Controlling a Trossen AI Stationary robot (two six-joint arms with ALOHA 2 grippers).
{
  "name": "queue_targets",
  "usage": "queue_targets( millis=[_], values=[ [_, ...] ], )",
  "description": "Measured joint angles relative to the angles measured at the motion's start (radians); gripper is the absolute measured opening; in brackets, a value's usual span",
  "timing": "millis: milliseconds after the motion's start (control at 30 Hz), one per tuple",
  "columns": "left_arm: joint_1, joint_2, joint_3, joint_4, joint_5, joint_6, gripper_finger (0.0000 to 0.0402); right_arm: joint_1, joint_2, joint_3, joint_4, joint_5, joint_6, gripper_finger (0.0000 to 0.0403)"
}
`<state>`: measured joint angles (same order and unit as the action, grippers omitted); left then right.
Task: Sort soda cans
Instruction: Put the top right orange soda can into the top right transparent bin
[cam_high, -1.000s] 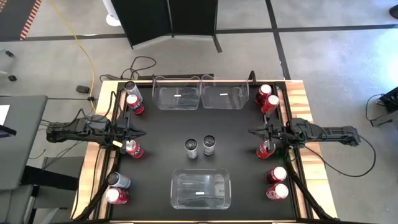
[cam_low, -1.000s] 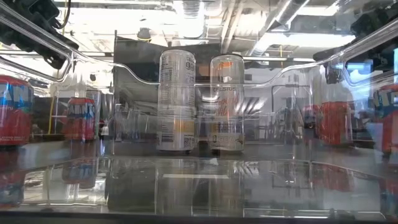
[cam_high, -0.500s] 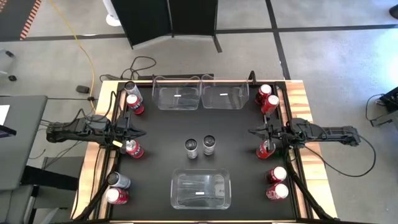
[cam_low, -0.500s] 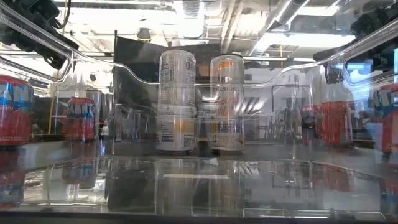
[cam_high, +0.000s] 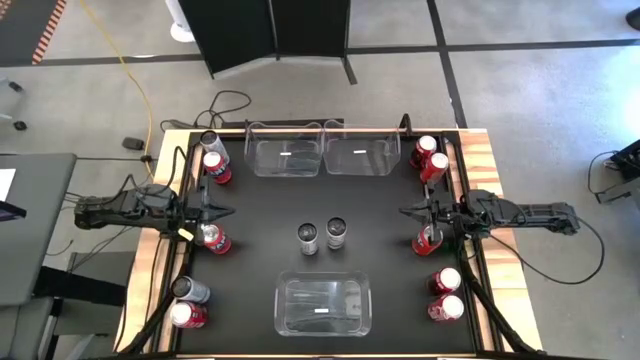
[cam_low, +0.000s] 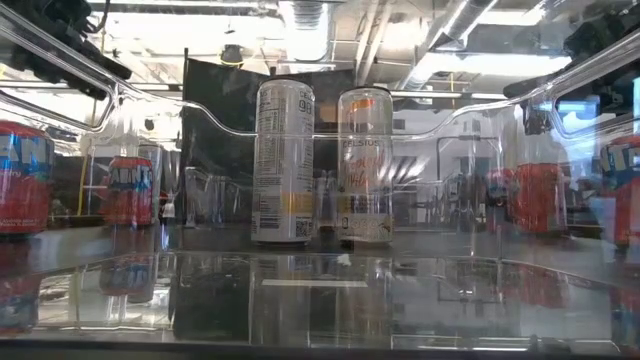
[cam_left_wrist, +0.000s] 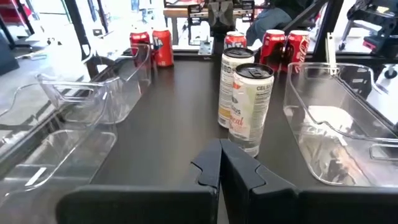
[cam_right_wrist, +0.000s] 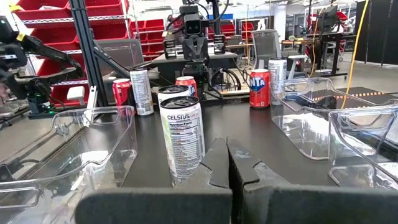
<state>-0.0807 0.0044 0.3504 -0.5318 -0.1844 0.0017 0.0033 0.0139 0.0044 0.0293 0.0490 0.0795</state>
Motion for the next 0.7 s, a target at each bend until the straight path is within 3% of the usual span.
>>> queue_targets(
  millis=[300, 433, 700],
  values=[
    [0.0, 0.0, 0.0, 0.004, -0.029, 0.039, 0.0, 0.0, 0.0, 0.0, 0.0, 0.0, -0.003, 0.0],
    [0.0, 0.0, 0.0, 0.005, -0.03, 0.048, 0.0, -0.03, 0.0, 0.0, 0.005, 0.003, -0.214, 0.0],
    [0.0, 0.001, 0.0, 0.055, -0.037, 0.073, 0.0, -0.046, 0.0, 0.0, -0.003, -0.023, -0.279, 0.0]
  ],
)
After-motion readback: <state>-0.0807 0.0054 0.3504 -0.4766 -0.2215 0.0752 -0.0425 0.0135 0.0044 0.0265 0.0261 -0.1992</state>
